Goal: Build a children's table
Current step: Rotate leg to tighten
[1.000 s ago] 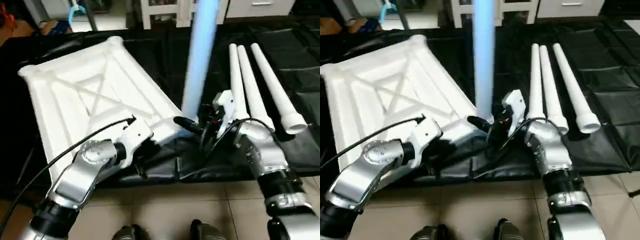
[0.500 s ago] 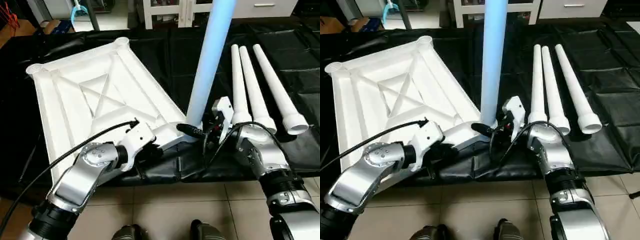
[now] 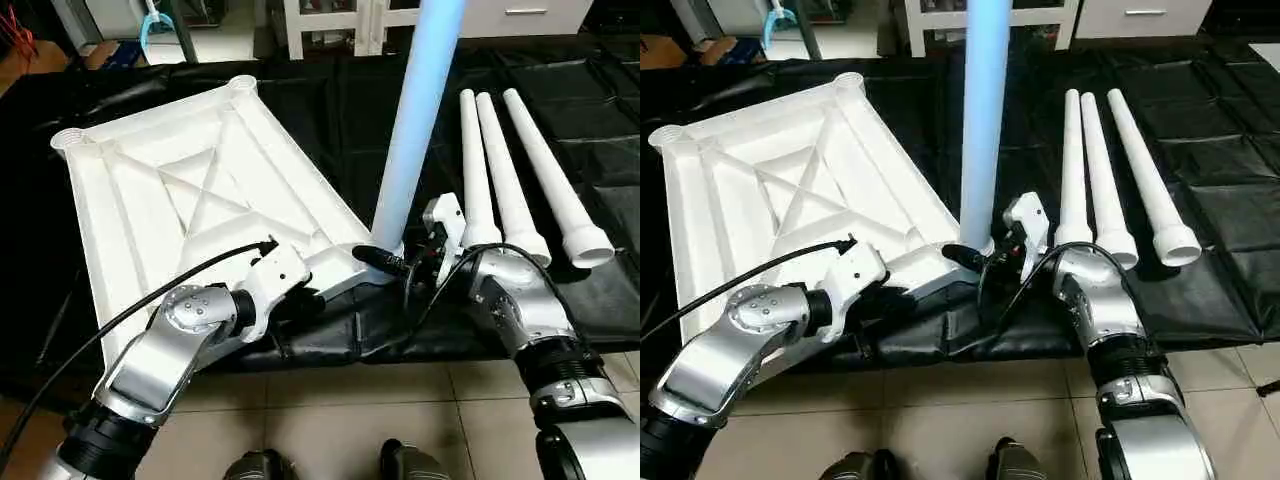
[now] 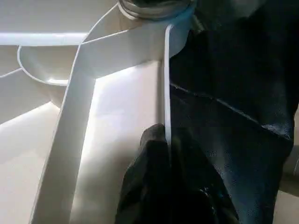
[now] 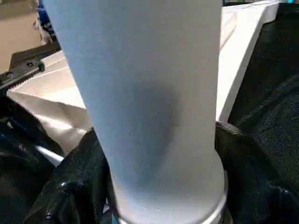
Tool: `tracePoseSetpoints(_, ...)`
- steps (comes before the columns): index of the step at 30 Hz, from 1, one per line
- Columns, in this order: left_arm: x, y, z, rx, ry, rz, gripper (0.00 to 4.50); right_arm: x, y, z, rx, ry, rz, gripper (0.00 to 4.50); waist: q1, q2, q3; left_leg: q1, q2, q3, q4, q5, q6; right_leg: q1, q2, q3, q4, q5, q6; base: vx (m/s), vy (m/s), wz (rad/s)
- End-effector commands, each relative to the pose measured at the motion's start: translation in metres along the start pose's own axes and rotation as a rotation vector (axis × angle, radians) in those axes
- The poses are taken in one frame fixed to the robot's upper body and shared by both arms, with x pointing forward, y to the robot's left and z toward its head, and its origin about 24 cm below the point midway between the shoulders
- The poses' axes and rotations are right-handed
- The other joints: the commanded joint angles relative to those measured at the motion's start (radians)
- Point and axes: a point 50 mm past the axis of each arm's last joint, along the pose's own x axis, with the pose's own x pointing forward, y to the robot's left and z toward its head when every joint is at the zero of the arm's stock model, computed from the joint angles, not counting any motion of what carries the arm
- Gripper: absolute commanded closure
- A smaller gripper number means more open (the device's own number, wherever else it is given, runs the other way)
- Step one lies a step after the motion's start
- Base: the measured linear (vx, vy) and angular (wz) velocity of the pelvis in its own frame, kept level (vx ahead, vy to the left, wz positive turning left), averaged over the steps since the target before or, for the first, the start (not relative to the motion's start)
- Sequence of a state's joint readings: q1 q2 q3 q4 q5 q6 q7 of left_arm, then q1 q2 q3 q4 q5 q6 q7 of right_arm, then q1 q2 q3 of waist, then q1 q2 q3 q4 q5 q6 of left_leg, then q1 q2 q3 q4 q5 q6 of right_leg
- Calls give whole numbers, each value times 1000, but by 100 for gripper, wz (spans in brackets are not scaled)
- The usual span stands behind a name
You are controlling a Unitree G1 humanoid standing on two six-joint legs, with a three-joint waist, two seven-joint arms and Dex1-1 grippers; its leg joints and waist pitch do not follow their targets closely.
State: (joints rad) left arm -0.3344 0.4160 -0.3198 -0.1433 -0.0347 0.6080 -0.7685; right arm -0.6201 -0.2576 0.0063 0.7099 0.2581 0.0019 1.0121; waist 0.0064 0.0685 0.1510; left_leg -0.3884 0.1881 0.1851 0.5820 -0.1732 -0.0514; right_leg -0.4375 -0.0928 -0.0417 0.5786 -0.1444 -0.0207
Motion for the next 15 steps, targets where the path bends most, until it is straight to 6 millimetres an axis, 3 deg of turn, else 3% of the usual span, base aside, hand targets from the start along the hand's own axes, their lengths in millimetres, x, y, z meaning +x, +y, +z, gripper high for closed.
tracePoseSetpoints(1, 8, -8, -7, -18, 43, -39, 450, 1, -3, -3, 31, -31, -108, 178, 2, -15, -75, 16, 29, -5, -64, -158, 141, 57, -36, 24, -52, -229, -276, 0, 0, 0)
tracePoseSetpoints(8, 20, -3, 1, -33, 40, 37, 450, 12, 9, -27, 68, 9, -267, 178, -4, -14, -68, 15, 28, -8, -74, -227, 87, 53, -36, 23, -63, -333, -230, 0, 0, 0)
tracePoseSetpoints(10, 24, 0, 3, -38, 44, 68, 450, 17, 12, -32, 60, 29, -311, 178, -4, -13, -65, 23, 28, -6, -76, -263, 65, 45, -35, 25, -71, -378, -210, 0, 0, 0)
tracePoseSetpoints(15, 38, 9, 11, -78, 50, 216, 450, 34, 20, -45, 15, 94, -530, 179, -8, -13, -57, 25, 23, -9, -84, -350, 21, 36, -36, 24, -86, -503, -152, 0, 0, 0)
